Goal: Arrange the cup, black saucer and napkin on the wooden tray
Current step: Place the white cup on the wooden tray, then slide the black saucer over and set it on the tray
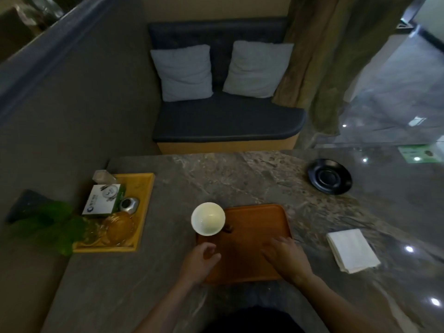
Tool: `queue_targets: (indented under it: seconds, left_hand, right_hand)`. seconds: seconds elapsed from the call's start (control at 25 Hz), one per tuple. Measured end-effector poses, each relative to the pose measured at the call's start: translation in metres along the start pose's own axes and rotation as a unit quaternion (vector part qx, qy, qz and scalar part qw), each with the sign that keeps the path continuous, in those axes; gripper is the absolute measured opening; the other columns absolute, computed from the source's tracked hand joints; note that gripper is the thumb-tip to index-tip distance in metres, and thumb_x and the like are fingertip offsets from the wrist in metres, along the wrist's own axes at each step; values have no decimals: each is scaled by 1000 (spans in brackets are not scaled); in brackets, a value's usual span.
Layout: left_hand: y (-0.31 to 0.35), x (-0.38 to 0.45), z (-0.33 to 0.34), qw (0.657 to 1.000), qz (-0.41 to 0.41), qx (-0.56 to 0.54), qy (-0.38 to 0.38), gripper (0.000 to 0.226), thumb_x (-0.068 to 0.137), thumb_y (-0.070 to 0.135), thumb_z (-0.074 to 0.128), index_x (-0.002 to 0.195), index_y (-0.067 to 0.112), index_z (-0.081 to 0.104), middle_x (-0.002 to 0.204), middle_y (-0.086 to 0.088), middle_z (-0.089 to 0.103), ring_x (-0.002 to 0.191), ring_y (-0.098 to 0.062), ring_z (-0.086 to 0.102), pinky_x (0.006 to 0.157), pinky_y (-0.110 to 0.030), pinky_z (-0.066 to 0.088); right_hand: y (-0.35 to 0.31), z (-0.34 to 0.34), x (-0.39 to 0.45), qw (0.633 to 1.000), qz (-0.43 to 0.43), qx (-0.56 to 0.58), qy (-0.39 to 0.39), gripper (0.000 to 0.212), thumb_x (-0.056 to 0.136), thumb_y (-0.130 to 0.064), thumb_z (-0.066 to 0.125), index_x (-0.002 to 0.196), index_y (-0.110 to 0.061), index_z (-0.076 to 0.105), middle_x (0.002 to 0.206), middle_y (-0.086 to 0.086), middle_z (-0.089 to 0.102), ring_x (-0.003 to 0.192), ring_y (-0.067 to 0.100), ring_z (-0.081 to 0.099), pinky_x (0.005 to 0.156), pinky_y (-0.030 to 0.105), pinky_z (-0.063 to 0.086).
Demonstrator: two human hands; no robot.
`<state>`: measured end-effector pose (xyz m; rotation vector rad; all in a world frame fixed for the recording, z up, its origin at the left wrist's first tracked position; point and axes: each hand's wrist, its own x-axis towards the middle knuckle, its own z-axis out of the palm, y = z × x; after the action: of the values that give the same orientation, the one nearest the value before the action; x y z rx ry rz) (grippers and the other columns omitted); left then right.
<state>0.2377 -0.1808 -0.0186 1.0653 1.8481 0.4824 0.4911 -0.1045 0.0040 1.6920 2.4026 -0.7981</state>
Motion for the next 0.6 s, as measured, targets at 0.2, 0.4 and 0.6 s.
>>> queue_targets:
  seconds: [0.2,0.4,0.6]
  left_hand:
    - [35,-18,39,987,89,115,-69,26,84,46,68,107,43,59,118,13,61,103,0,56,85,-19,45]
    - [84,-30,84,955,172,211,-121,33,88,45,63,119,36,59,123,13,56,109,0,51,88,-19,40]
    - [128,-30,119,929,240,252,-126,30,90,36,64,119,28,61,122,9,57,110,-1,50,90,-16,36]
  right_hand:
    - [55,-28,-54,1000,-18,6,9,28,93,-47,47,105,-28,65,117,-2,64,107,21,58,86,40,49]
    - [117,-52,-109,999,4,-20,26,27,93,-43,49,114,-31,62,122,-2,63,111,20,55,90,40,49]
    - [164,-71,-145,999,30,3,40,31,95,-39,50,120,-28,63,125,4,62,114,24,56,94,40,48]
